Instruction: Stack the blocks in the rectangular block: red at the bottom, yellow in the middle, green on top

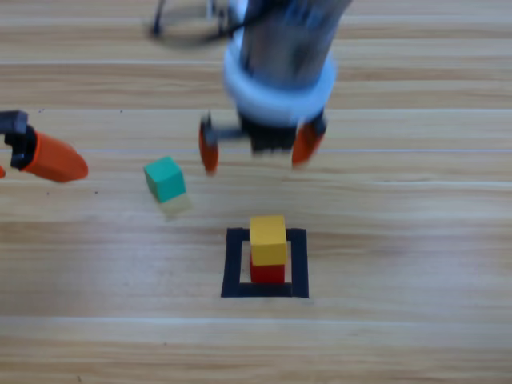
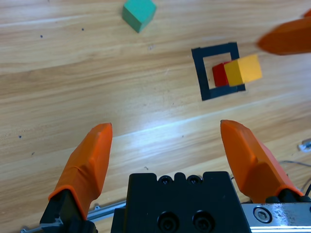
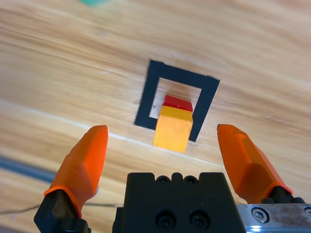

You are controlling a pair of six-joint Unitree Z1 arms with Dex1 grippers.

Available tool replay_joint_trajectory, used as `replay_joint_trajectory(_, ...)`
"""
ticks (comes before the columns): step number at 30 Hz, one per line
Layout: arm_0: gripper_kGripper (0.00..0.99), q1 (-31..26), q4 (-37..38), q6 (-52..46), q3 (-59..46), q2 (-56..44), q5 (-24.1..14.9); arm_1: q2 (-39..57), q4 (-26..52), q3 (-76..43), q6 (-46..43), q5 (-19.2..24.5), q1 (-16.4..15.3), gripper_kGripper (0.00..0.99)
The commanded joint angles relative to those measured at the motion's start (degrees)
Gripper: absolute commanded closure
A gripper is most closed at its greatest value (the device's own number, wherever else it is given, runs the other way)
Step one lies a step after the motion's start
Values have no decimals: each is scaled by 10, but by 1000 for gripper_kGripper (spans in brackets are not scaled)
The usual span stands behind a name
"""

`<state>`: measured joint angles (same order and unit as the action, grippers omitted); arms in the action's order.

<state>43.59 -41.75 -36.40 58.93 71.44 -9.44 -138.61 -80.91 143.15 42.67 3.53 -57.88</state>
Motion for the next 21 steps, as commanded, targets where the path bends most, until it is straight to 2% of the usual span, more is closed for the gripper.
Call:
replay_joint_trajectory(1, 16, -50, 12, -24, 44, 48, 5, 146, 3, -31, -46, 34, -11, 0)
replay_joint_trajectory(3, 17, -58, 12, -28, 73, 91, 8, 186, 24, -93, -58, 46, -11, 0)
replay_joint_trajectory(4, 17, -61, 11, -33, 90, 117, 8, 218, 59, -150, -68, 47, -11, 0)
replay_joint_trajectory(6, 17, -74, 11, -48, 118, 173, 14, 320, 200, -335, -96, 37, -11, 0)
replay_joint_trajectory(8, 19, -77, 11, -62, 154, 231, 18, 424, 375, -530, -117, -13, 5, 0)
replay_joint_trajectory(9, 19, -76, 7, -71, 174, 258, 17, 463, 436, -601, -132, -34, 14, 0)
replay_joint_trajectory(13, 17, -76, -38, -113, 262, 362, 16, 555, 526, -758, -184, -86, 41, 0)
replay_joint_trajectory(16, 17, -76, -48, -162, 286, 404, 14, 618, 649, -887, -262, -94, 42, 0)
replay_joint_trajectory(18, 17, -76, -50, -187, 293, 422, 15, 636, 716, -954, -294, -116, 33, 0)
replay_joint_trajectory(19, 19, -77, -50, -199, 298, 430, 15, 636, 723, -967, -309, -137, 32, 0)
replay_joint_trajectory(21, 19, -84, -55, -220, 305, 445, 16, 632, 716, -971, -331, -151, 31, 0)
